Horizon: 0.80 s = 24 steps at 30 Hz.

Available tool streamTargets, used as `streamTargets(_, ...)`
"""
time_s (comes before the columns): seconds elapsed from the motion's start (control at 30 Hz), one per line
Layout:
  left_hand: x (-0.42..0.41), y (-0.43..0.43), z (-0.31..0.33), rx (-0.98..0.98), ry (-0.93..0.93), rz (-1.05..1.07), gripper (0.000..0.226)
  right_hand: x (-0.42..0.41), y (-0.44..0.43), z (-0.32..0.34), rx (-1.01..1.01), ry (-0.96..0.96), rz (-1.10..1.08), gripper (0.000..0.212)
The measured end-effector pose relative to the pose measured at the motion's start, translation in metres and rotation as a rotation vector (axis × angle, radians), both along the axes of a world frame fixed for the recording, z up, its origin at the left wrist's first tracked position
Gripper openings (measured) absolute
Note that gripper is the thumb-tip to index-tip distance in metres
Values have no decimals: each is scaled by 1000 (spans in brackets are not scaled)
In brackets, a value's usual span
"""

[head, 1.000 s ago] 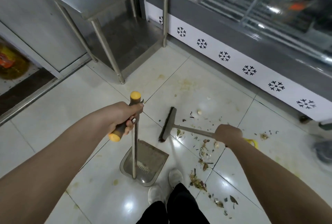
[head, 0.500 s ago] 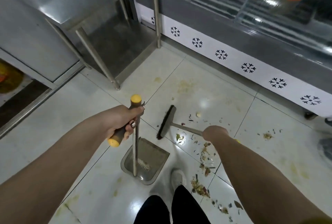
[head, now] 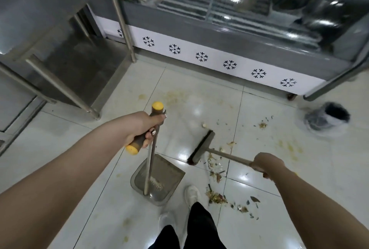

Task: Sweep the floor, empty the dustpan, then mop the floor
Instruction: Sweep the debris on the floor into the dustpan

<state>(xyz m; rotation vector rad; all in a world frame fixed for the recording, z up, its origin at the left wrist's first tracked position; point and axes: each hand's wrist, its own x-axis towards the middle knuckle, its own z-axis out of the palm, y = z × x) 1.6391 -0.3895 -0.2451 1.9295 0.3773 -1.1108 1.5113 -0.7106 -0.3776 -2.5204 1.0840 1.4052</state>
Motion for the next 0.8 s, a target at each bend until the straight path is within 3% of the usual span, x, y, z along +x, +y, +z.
streamTargets(0.2,21,-25,6,-41,27,-53,41,26,-27,-1,108,13,-247,42)
streamTargets(0.43,74,-60,4,5,77,-118,39,112,-21,-31,244,-144,-235,28)
streamTargets(0.63,113,-88,-6,36,127,-160,38,177,-21,-58,263,-127,-246,25)
streamTargets(0.8,124,-106,-15,31,140,-234,40,183,-37,-67,256,-75,-374,20)
